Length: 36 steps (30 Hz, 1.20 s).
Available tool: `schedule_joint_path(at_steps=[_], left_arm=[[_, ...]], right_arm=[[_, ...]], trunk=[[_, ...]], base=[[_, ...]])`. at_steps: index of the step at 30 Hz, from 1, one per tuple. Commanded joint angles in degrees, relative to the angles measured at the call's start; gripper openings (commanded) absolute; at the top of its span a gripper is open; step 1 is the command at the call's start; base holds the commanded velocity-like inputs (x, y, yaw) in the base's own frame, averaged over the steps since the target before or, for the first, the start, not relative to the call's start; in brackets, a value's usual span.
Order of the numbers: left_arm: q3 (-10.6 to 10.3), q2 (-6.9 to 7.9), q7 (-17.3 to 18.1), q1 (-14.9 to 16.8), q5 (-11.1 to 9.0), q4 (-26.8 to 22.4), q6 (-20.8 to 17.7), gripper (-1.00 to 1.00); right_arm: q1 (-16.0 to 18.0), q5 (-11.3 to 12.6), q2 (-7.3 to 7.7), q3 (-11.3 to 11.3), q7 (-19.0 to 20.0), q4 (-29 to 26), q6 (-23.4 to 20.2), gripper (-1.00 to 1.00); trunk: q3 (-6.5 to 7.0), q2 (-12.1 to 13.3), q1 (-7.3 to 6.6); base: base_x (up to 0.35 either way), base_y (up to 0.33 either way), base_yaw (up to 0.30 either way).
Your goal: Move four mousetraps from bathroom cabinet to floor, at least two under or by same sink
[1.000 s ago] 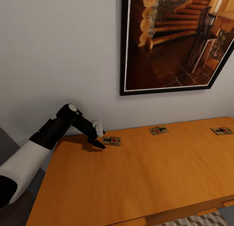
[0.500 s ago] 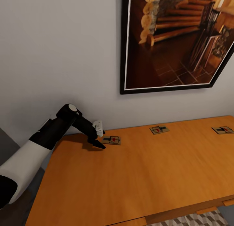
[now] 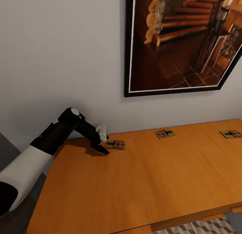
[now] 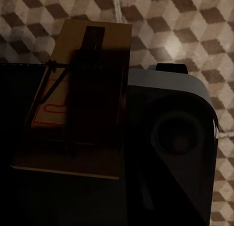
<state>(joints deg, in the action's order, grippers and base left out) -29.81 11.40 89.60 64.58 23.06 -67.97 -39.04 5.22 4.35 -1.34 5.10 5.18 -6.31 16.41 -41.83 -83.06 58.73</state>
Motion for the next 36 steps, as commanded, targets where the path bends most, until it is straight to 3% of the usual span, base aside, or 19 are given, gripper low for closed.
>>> schedule_joint_path(at_steps=[1, 29, 30, 36], left_arm=[[-0.1, 0.02, 0.4, 0.0, 0.4, -0.1, -0.6, 1.00], [-0.3, 0.13, 0.4, 0.0, 0.5, -0.1, -0.6, 1.00], [-0.3, 0.15, 0.4, 0.0, 0.5, -0.1, -0.7, -1.00], [-0.3, 0.21, 0.4, 0.0, 0.5, 0.0, -0.7, -1.00]], right_arm=[[0.0, 0.7, 0.02, 0.4, 0.3, 0.1, 0.2, -1.00], [0.0, 0.7, 0.02, 0.4, 0.5, 0.2, 2.7, -1.00], [0.0, 0.7, 0.02, 0.4, 0.5, 0.2, 2.7, -1.00], [0.0, 0.7, 0.02, 0.4, 0.5, 0.2, 2.7, -1.00]], trunk=[[-0.05, 0.0, 0.00], [-0.33, 0.0, 0.00], [-0.34, 0.0, 0.00], [-0.34, 0.0, 0.00]], base=[[0.000, 0.000, 0.000], [0.000, 0.000, 0.000], [0.000, 0.000, 0.000], [0.000, 0.000, 0.000]])
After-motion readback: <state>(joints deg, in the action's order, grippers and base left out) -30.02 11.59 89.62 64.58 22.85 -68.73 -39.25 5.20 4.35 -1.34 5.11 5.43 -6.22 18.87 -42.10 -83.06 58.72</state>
